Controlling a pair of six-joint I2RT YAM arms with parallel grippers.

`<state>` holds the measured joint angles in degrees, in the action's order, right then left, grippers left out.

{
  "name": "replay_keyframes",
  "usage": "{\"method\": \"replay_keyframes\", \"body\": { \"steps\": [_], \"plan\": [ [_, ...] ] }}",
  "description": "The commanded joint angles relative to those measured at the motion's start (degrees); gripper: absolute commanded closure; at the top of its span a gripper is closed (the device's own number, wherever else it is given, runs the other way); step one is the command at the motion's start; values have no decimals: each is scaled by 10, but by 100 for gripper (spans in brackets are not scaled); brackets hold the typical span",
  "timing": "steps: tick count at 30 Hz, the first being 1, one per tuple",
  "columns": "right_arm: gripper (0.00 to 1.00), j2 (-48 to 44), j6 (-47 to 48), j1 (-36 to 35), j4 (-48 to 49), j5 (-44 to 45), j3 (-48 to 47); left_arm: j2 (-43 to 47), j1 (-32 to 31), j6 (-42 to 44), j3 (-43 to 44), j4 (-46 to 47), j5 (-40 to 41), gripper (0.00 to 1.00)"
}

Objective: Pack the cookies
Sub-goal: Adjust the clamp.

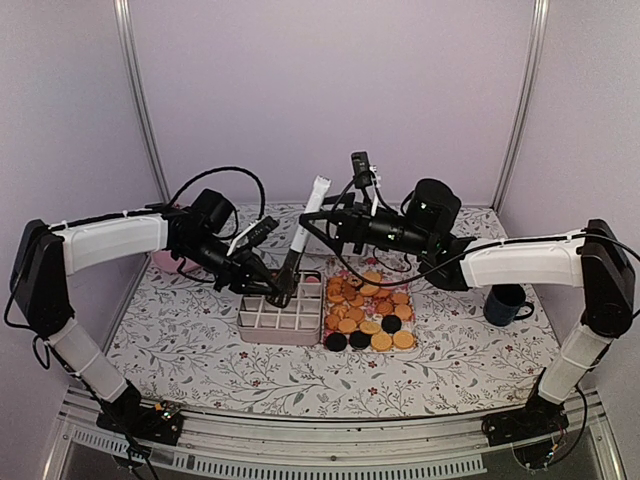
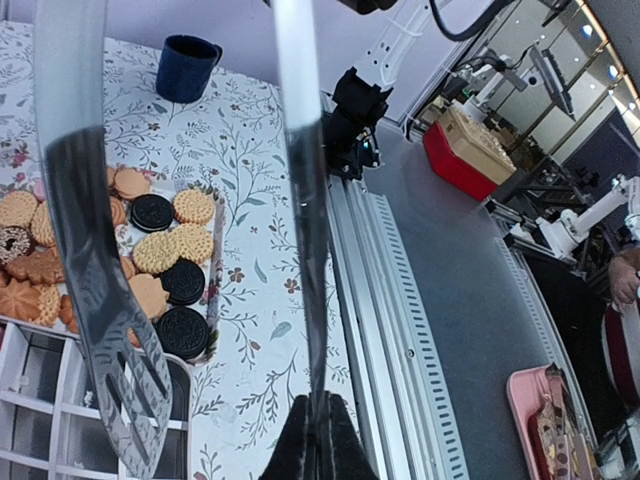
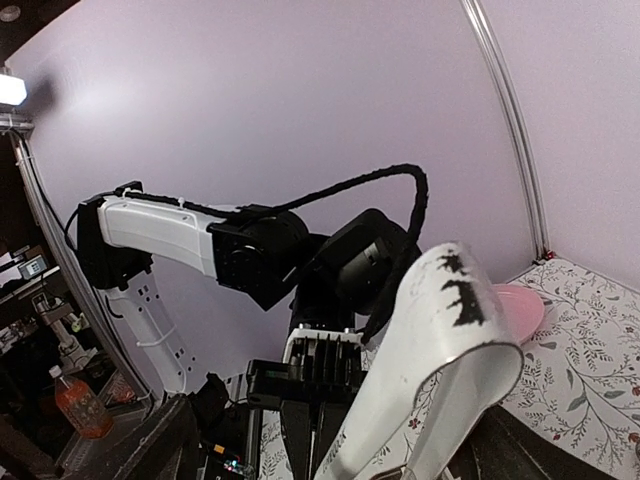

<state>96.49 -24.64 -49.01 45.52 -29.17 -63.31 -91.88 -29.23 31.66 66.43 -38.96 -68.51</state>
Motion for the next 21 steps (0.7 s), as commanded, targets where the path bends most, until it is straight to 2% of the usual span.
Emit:
{"method": "replay_keyframes", "body": {
  "steps": [1,7,15,21],
  "plan": [
    [10,17,-33,20,-8,-76,9,25,-1,23,15,-15,18,100],
    [11,44,-26,33,-31,-116,-15,27,-1,33,21,-29,24,100],
    [24,116,-64,34,-32,-210,-95,23,-3,35,29,-41,24,100],
    [30,94,-48,37,-37,-210,-86,24,-2,40,25,-45,32,100]
  ]
}}
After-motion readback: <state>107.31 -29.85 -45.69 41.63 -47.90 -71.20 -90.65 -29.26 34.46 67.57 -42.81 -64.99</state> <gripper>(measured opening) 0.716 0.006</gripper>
